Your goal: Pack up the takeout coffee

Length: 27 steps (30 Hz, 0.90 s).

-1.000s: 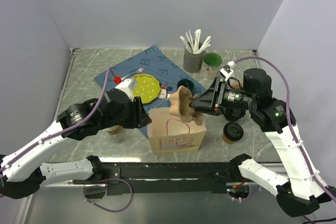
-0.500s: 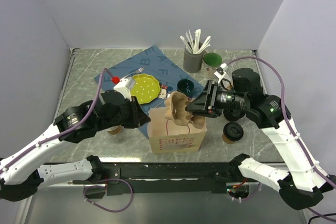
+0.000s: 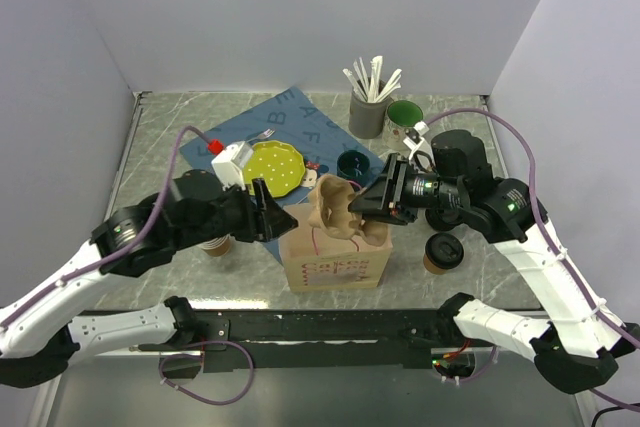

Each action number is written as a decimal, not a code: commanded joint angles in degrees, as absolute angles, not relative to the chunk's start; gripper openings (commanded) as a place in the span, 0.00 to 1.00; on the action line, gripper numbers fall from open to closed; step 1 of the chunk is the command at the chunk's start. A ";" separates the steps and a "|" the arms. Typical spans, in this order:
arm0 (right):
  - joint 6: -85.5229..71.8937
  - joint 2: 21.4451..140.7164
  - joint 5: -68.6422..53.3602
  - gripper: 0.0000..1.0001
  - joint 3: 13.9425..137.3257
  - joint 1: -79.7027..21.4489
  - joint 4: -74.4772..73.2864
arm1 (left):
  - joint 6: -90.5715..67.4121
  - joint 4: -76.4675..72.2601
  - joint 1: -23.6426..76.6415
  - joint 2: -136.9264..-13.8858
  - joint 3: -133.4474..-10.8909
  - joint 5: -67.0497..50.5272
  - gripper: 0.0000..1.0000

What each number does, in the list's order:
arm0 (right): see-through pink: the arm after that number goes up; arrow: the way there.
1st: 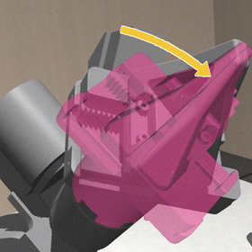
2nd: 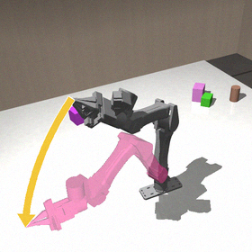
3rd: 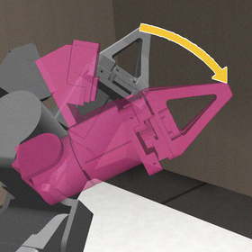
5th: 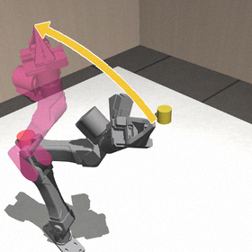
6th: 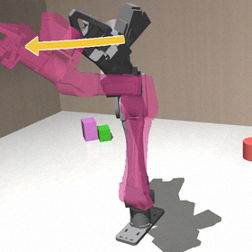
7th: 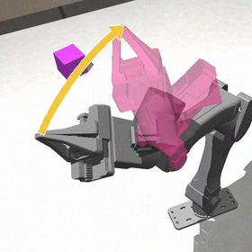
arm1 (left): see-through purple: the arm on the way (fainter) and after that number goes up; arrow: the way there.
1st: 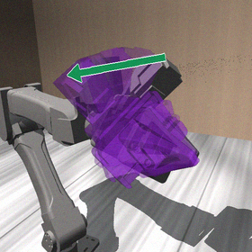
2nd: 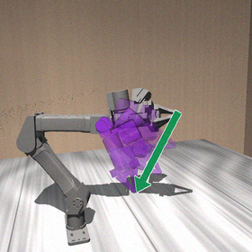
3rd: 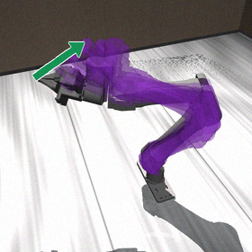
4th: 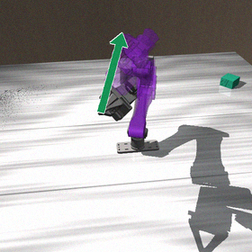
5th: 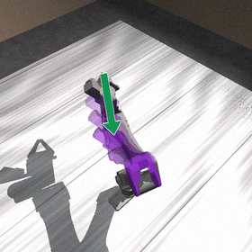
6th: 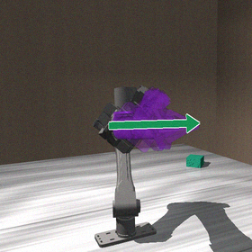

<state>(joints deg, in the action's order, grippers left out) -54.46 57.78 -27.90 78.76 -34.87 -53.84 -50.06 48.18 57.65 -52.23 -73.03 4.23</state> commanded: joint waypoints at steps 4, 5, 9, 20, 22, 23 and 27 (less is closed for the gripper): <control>-55.63 55.81 -26.19 0.36 78.40 -35.33 -51.06 | -47.19 43.75 57.39 -50.88 -75.05 2.63 0.50; -55.63 55.81 -26.19 0.36 78.49 -35.33 -50.98 | -47.81 44.81 57.39 -51.58 -75.32 2.72 0.50; -55.72 55.37 -25.84 0.36 78.84 -35.24 -51.15 | -51.76 44.66 57.39 -54.23 -75.07 1.41 0.47; -56.51 53.88 -25.40 0.36 77.08 -35.25 -50.63 | -56.34 39.47 57.39 -57.48 -74.53 -3.51 0.49; -56.60 53.88 -25.23 0.36 77.17 -35.24 -50.71 | -57.04 38.24 57.39 -57.04 -73.66 -6.14 0.49; -56.60 53.79 -25.14 0.36 77.08 -35.24 -50.71 | -57.65 37.71 57.48 -56.69 -73.13 -6.94 0.50; -56.95 53.88 -25.14 0.36 77.17 -35.25 -50.10 | -59.32 35.34 57.39 -54.76 -70.41 -9.93 0.52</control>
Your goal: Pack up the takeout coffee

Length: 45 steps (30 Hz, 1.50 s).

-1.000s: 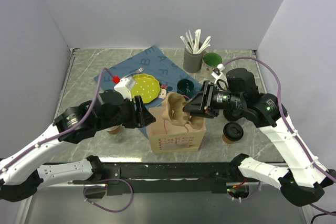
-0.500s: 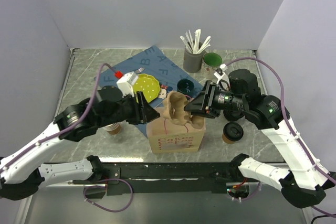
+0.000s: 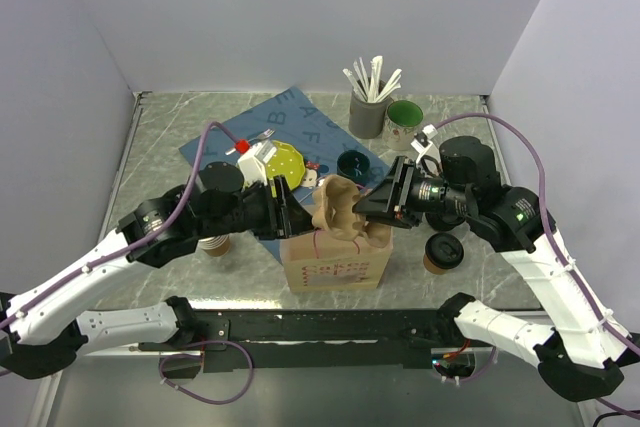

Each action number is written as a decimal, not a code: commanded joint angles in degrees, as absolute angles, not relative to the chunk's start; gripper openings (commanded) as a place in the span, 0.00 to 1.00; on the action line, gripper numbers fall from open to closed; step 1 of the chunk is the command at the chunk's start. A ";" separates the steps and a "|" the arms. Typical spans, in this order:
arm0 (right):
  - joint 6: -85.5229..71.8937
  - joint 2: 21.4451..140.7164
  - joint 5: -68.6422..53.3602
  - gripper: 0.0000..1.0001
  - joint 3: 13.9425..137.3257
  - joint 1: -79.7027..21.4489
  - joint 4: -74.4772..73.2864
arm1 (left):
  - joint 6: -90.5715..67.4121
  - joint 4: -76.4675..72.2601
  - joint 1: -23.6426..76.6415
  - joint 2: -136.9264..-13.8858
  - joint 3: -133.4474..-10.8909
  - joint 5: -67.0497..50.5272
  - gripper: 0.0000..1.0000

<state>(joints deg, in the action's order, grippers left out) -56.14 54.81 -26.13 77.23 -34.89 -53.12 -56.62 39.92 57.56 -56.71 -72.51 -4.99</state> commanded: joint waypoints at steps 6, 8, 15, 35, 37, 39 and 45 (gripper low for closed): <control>-57.31 53.61 -24.79 0.36 76.90 -35.24 -50.01 | -59.41 33.14 57.39 -54.41 -68.21 -15.29 0.57; -57.22 53.61 -24.52 0.36 76.90 -35.24 -50.27 | -59.41 32.00 57.39 -53.79 -67.68 -16.60 0.57; -56.60 54.67 -23.29 0.36 77.87 -35.33 -51.59 | -58.97 32.60 57.48 -51.33 -65.48 -17.84 0.58; -60.12 55.20 -22.50 0.36 76.99 -36.39 -48.25 | -56.34 30.15 57.66 -50.36 -62.76 -21.62 0.60; -60.64 55.02 -22.50 0.36 76.73 -36.39 -47.90 | -56.16 29.71 57.74 -50.19 -62.32 -21.80 0.60; -60.82 54.76 -22.15 0.36 76.73 -36.47 -47.90 | -55.55 29.36 57.74 -50.01 -61.61 -22.41 0.60; -60.82 54.84 -21.27 0.36 77.16 -36.47 -48.69 | -54.67 29.62 58.09 -50.10 -61.08 -22.67 0.61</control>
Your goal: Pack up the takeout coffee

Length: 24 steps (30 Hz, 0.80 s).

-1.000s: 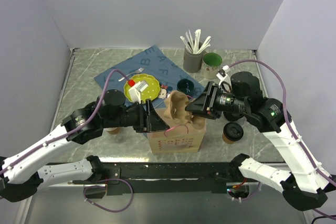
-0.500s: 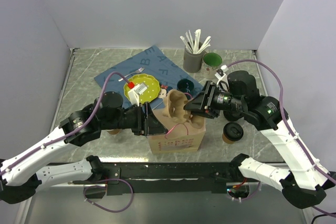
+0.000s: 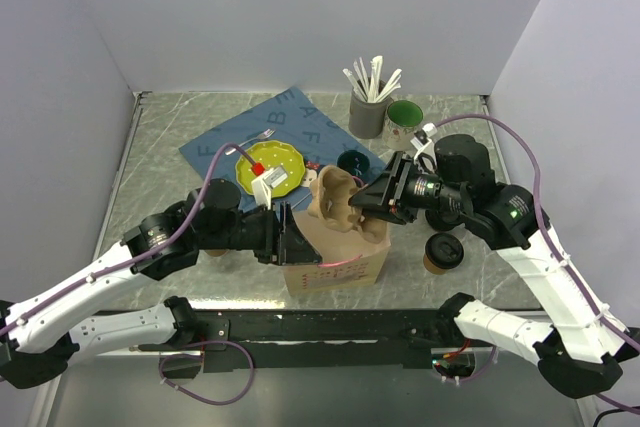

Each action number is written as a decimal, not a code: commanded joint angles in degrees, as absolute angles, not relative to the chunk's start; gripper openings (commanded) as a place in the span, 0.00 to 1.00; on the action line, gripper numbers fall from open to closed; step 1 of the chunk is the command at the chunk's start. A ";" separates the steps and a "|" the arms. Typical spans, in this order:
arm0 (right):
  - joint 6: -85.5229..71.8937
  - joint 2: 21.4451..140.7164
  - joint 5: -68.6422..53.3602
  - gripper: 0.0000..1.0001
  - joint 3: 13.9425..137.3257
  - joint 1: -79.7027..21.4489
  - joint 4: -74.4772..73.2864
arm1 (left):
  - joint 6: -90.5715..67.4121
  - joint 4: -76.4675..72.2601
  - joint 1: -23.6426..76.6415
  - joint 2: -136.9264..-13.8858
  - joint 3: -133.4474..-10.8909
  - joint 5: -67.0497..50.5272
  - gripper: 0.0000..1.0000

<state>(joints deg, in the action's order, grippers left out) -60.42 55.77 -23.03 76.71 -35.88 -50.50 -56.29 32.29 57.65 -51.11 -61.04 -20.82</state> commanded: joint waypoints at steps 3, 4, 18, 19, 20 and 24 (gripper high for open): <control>-60.12 55.63 -20.31 0.36 78.22 -37.26 -50.09 | -54.05 30.93 58.09 -50.45 -62.13 -21.89 0.62; -59.25 55.81 -19.95 0.36 78.74 -37.53 -50.79 | -53.70 31.46 58.01 -50.45 -62.57 -20.67 0.62; -52.03 67.41 -10.11 0.36 92.19 -46.05 -68.64 | -53.70 48.50 58.10 -45.36 -73.29 -0.55 0.61; -51.77 68.02 -9.85 0.36 92.63 -46.92 -68.99 | -53.96 50.69 58.10 -44.92 -73.82 -0.18 0.61; -51.59 68.81 -9.50 0.36 93.42 -47.19 -69.17 | -53.96 51.58 58.01 -43.96 -74.70 0.00 0.61; -51.50 70.84 -7.39 0.36 94.74 -48.43 -69.79 | -54.84 56.15 58.10 -43.42 -75.94 7.28 0.62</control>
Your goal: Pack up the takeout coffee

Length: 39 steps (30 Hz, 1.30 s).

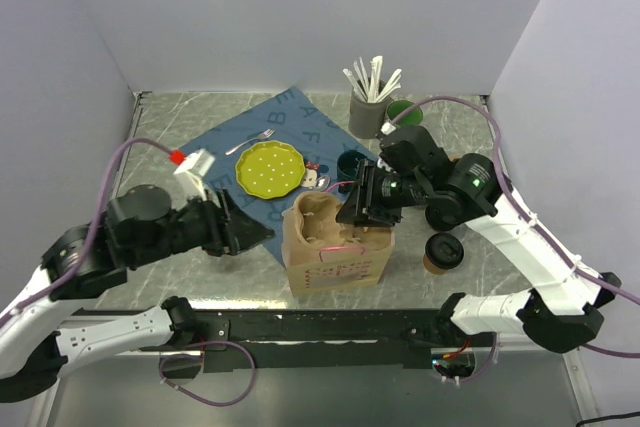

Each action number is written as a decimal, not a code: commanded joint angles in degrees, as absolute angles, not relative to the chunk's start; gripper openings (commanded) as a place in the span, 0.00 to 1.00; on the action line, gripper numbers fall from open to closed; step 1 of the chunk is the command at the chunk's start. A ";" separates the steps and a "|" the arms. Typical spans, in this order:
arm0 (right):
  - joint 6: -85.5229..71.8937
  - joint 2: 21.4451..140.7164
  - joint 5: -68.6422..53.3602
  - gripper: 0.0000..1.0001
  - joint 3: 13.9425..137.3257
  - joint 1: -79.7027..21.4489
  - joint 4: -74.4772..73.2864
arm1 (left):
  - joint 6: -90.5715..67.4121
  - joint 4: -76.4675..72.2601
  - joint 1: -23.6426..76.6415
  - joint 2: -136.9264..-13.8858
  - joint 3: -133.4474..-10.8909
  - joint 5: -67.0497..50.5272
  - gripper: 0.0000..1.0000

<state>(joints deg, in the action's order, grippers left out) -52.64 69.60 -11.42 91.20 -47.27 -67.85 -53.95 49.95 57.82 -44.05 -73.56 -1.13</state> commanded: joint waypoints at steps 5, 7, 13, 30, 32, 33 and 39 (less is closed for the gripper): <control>-51.59 74.09 -5.45 0.35 97.02 -50.09 -71.10 | -55.73 60.03 58.09 -46.49 -75.85 11.51 0.62; -51.33 75.49 -4.40 0.35 97.91 -50.62 -71.89 | -55.55 59.85 58.01 -47.72 -76.02 11.34 0.62; -50.89 78.66 -1.06 0.34 101.42 -52.38 -75.93 | -54.84 58.27 57.74 -51.15 -75.59 10.73 0.63; -51.59 79.81 2.29 0.34 101.69 -54.58 -77.78 | -55.02 49.58 56.60 -51.33 -68.56 7.39 0.56; -51.85 79.28 2.29 0.34 101.08 -54.58 -77.52 | -55.02 48.43 56.43 -51.24 -67.85 7.30 0.56; -51.86 79.10 2.37 0.34 100.81 -54.58 -77.43 | -55.19 48.08 56.51 -51.24 -67.42 7.03 0.56; -52.21 77.43 2.20 0.34 99.05 -54.67 -76.73 | -55.55 45.80 56.25 -50.71 -64.78 6.24 0.46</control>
<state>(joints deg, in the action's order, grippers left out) -51.37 79.68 0.51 99.70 -54.15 -76.73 -55.24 49.80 56.69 -51.57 -65.98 7.29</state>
